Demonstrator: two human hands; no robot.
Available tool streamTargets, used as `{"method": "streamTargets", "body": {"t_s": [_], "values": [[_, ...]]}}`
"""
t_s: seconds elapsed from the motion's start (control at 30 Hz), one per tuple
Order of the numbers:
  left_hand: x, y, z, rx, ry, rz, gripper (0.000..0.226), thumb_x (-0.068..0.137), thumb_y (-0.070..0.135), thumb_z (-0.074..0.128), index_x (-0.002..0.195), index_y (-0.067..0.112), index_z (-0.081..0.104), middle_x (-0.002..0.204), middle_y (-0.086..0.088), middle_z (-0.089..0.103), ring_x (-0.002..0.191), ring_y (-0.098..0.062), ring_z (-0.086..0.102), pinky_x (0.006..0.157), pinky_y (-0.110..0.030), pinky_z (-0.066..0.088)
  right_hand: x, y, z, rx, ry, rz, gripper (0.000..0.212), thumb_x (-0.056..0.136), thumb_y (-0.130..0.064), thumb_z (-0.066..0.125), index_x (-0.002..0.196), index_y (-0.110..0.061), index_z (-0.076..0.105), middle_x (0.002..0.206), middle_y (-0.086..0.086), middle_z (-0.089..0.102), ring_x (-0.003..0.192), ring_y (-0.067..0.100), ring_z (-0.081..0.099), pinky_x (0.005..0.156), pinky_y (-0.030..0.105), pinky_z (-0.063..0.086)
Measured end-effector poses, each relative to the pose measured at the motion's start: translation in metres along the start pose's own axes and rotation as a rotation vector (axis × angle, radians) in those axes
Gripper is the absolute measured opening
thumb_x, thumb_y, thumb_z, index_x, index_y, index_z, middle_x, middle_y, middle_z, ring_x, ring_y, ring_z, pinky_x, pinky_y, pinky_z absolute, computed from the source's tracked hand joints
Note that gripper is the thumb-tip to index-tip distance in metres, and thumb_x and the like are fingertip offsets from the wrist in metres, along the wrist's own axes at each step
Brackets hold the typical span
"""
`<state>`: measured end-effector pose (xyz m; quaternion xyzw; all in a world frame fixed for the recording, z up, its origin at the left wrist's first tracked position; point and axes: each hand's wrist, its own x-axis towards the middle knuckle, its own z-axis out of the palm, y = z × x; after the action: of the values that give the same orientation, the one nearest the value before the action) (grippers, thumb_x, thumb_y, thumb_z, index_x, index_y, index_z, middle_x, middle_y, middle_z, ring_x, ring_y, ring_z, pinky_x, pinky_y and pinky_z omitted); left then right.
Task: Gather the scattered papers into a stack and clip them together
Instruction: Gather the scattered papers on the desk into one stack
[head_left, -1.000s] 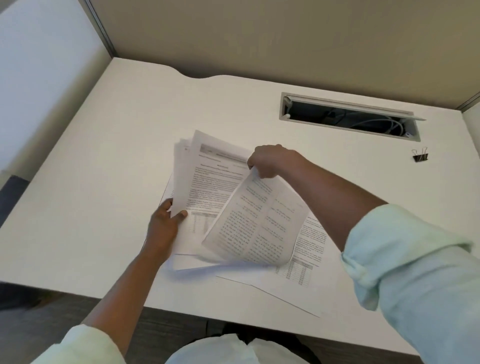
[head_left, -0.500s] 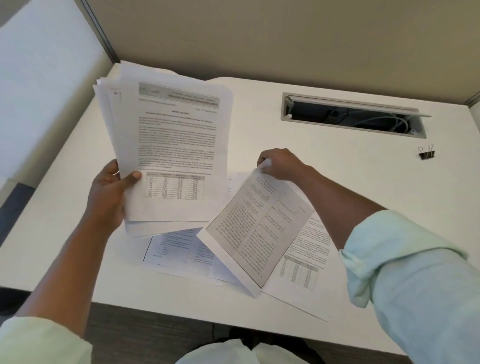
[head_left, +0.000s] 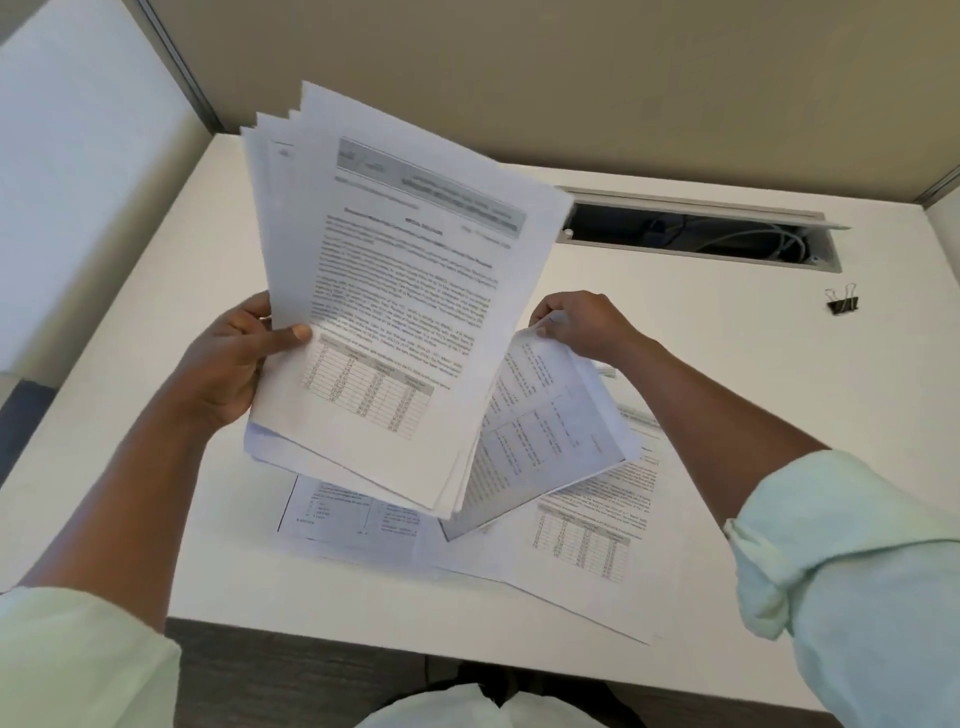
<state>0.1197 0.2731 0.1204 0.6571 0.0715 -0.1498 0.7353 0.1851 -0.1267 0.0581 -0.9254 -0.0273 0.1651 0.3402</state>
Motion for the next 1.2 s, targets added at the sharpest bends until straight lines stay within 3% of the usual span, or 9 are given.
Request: {"method": "streamTargets", "body": {"t_s": [0.1,0.2,0.37,0.53,0.63,0.73,0.93,1.07,1.2], "values": [[0.005,-0.008,0.005,0.05,-0.129,-0.06,0.053,0.068,0.023,0.091,0.117,0.01,0.074,0.116,-0.013,0.078,0.093,-0.023,0.078,0.081,-0.037,0.065,-0.001,-0.003,-0.009,0.111,-0.045,0.044,0.021,0.089,-0.025,0.07,0.109,-0.019,0.074,0.098,-0.007,0.069,0.09,0.011,0.061,0.077,0.027,0.05],[0.012,-0.018,0.011,0.163,-0.236,-0.151,0.079,0.05,0.037,0.101,0.12,0.01,0.075,0.118,-0.018,0.076,0.096,-0.03,0.077,0.081,-0.04,0.065,-0.004,-0.005,-0.02,0.218,-0.108,0.084,0.012,0.095,-0.015,0.062,0.088,-0.016,0.072,0.083,-0.001,0.066,0.072,0.014,0.057,0.059,0.017,0.046],[0.024,-0.03,0.024,0.369,-0.28,-0.226,0.029,0.091,0.002,0.07,0.119,0.004,0.072,0.112,-0.024,0.076,0.087,-0.032,0.076,0.072,-0.04,0.065,-0.01,-0.008,-0.036,0.285,-0.21,0.038,0.013,0.092,-0.01,0.068,0.099,-0.015,0.076,0.092,-0.008,0.075,0.077,0.004,0.067,0.07,0.02,0.054],[0.026,-0.047,0.008,0.135,-0.176,-0.215,0.06,0.07,0.018,0.091,0.124,0.006,0.071,0.12,-0.021,0.075,0.096,-0.032,0.076,0.079,-0.042,0.065,-0.025,0.006,-0.038,0.423,0.003,0.094,0.011,0.092,-0.011,0.069,0.089,-0.02,0.074,0.089,-0.004,0.072,0.077,0.01,0.064,0.063,0.02,0.051],[0.019,-0.061,0.0,-0.043,0.057,-0.147,0.036,0.087,0.003,0.069,0.122,0.01,0.068,0.12,-0.012,0.075,0.091,-0.022,0.078,0.074,-0.034,0.065,-0.045,0.034,-0.025,0.653,0.209,0.228,0.013,0.093,-0.012,0.07,0.091,-0.024,0.071,0.098,0.002,0.069,0.082,0.017,0.065,0.069,0.03,0.053],[0.008,-0.081,-0.009,-0.147,0.198,-0.151,0.038,0.097,-0.006,0.054,0.128,0.013,0.065,0.112,-0.002,0.08,0.094,-0.017,0.078,0.077,-0.032,0.065,-0.078,0.057,0.008,0.928,0.365,0.39,0.013,0.095,-0.009,0.068,0.097,-0.021,0.067,0.107,0.006,0.067,0.093,0.025,0.066,0.071,0.035,0.057],[-0.009,-0.106,-0.014,-0.18,0.3,-0.21,0.034,0.098,-0.005,0.051,0.116,0.017,0.07,0.107,0.003,0.081,0.092,-0.013,0.078,0.075,-0.031,0.065,-0.145,0.07,0.083,1.226,0.349,0.697,0.019,0.094,0.004,0.063,0.099,-0.013,0.057,0.117,0.017,0.067,0.093,0.027,0.068,0.054,0.029,0.059],[-0.009,-0.112,-0.007,-0.183,0.306,-0.246,0.033,0.099,-0.005,0.051,0.114,0.018,0.069,0.101,0.006,0.082,0.088,-0.011,0.078,0.072,-0.028,0.064,-0.16,0.066,0.109,1.226,0.295,0.761,0.031,0.093,0.009,0.06,0.121,-0.006,0.06,0.12,0.016,0.071,0.108,0.034,0.069,0.072,0.042,0.065],[-0.003,-0.116,0.004,-0.169,0.299,-0.262,0.033,0.098,-0.004,0.053,0.117,0.019,0.069,0.107,0.005,0.08,0.094,-0.014,0.076,0.077,-0.033,0.062,-0.159,0.058,0.113,1.154,0.3,0.746,0.036,0.093,0.009,0.056,0.12,-0.013,0.066,0.119,0.011,0.073,0.109,0.032,0.07,0.089,0.054,0.061]]}}
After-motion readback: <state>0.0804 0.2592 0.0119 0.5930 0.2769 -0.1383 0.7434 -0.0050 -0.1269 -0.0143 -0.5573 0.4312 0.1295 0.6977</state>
